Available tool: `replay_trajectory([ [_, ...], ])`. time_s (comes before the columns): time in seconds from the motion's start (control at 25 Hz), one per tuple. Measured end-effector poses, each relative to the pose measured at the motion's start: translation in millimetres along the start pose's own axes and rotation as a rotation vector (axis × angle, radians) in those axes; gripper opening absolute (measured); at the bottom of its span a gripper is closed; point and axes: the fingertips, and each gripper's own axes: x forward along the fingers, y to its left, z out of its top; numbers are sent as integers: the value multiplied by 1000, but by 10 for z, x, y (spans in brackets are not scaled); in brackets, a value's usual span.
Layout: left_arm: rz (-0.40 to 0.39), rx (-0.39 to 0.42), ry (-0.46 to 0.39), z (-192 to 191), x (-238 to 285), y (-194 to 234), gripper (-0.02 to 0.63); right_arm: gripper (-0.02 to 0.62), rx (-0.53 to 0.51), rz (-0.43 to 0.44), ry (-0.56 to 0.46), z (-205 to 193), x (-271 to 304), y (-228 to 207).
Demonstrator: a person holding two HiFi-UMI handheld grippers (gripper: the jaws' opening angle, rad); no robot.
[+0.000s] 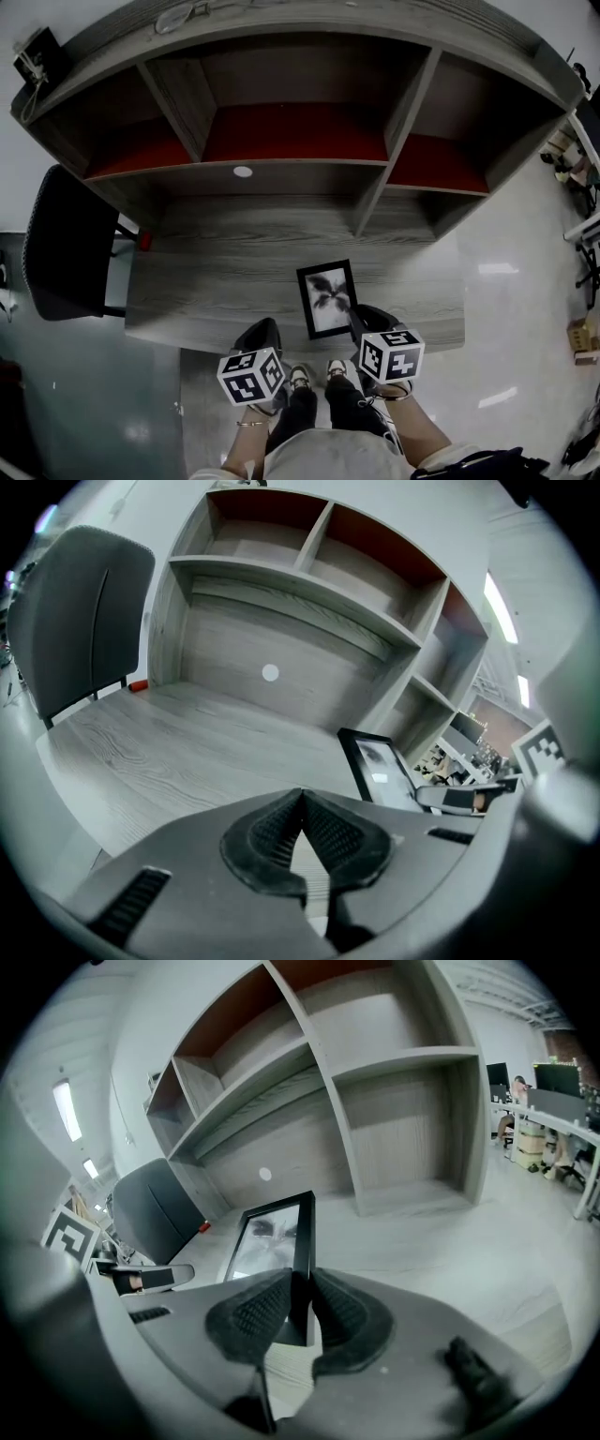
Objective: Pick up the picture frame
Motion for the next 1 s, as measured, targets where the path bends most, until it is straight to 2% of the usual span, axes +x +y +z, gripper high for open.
replay_trajectory([
  [0.8,-112,118,-263,1279,-462,-604,12,86,-62,-27,-355,1430,-811,227],
  [1.0,-140,145,-297,1499,-514,-709,12,86,-64,-36,-442,1742,-1011,285],
])
